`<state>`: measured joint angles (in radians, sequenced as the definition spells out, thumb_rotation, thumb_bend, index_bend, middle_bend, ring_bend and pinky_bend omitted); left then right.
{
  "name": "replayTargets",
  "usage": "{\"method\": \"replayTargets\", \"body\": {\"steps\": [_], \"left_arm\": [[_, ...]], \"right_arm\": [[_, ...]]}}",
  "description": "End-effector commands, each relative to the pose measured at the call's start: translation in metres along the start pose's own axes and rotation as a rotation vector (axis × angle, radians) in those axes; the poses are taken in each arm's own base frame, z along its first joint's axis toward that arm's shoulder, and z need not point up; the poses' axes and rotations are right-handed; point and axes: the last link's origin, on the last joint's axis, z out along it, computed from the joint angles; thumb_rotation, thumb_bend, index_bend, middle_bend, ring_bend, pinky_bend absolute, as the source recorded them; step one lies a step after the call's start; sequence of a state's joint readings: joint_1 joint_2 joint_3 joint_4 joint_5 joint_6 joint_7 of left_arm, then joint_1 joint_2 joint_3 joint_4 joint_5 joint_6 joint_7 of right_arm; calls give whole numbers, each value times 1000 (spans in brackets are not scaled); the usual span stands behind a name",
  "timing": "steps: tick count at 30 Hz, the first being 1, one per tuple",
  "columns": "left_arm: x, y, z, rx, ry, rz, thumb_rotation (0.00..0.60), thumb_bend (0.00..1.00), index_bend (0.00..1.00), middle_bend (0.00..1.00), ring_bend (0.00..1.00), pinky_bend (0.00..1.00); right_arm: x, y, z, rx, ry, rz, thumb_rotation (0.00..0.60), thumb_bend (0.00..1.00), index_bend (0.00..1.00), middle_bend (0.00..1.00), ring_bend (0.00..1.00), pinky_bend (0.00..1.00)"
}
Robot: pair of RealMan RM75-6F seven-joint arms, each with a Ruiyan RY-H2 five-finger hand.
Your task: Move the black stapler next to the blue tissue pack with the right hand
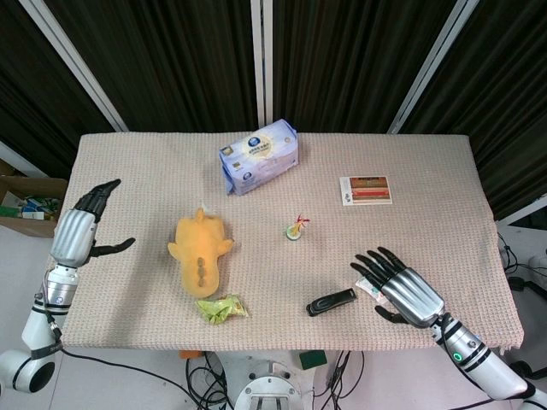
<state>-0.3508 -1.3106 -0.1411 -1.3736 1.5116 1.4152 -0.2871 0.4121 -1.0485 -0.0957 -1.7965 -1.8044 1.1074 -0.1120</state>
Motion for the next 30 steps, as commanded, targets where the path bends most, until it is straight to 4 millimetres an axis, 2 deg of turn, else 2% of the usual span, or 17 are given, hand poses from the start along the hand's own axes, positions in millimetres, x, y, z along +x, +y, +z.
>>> {"method": "replayTargets", "body": {"steps": [1,10,15,17,20,27,30], "left_arm": [[0,-5,-9,24,-17,26,600,91,40,122,129,223],[4,-11,-26,70,-74,112,600,90,40,122,129,209],[5,-17,-31,86,-69,110,600,89,40,122,129,209],[5,-18,-31,86,-67,108,600,90,40,122,129,209],[5,-20,-31,85,-68,107,600,89,40,122,129,209],[3,-22,-30,79,-71,102,600,90,40,122,129,209],[2,-24,-30,84,-74,102,600,90,40,122,129,209]], "right_arm": [[-19,-12,2,32,-141,-41,600,279,0,56,0,56],[-54,-24,36,68,-114,-59,600,231,0,77,2,57],[-67,-29,51,66,-80,-47,600,201,16,163,101,168],[-69,-31,55,64,-48,-38,600,191,104,240,187,249],[-71,-33,61,64,-11,-30,600,188,221,328,274,319],[-74,-38,74,72,17,-45,600,221,428,437,378,394],[-75,-39,78,63,37,-71,600,285,536,468,410,415]]}}
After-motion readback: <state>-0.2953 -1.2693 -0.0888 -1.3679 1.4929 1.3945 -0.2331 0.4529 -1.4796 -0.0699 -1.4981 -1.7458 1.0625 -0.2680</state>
